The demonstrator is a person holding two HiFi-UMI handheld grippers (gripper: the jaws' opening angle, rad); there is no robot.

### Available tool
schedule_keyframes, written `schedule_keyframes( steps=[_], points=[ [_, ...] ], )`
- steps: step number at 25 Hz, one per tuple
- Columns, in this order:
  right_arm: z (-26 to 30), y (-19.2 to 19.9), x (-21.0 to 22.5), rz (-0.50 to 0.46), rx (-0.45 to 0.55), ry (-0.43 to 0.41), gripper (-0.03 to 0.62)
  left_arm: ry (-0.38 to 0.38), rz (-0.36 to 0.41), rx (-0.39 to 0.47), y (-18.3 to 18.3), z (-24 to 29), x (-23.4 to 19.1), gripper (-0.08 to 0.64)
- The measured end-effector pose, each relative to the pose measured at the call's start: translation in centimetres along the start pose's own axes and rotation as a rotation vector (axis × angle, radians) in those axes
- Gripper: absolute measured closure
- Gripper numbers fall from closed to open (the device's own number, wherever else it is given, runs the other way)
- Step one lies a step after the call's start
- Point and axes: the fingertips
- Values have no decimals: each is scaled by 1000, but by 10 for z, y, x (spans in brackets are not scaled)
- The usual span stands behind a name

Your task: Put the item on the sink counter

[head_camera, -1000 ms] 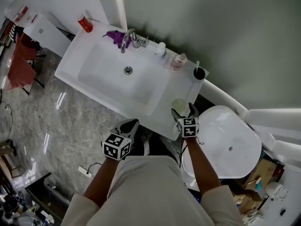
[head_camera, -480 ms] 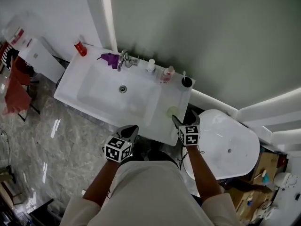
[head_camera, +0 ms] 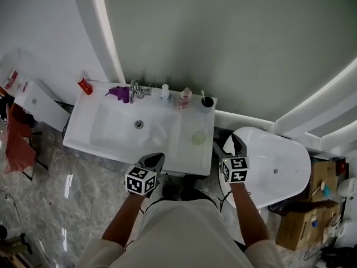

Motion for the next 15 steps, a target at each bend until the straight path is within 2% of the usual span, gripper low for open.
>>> schedule_keyframes(
  steps=[6, 11, 15],
  points=[
    [-37, -11, 4, -4, 40, 15, 305, 25, 17, 21, -15, 4, 9, 552],
    [-54, -13, 9, -10, 69, 11, 397, 42, 36, 24, -24, 13, 25, 552],
    [-60, -11, 22, 0, 89, 18, 443, 36, 43, 37, -34, 16, 35, 552]
  ],
)
Point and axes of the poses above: the fingertips, and each gripper's own axes: z forward along the fingers, x to its right, y out of its underside, and after that the axes turned 6 degrees about -x, right-handed
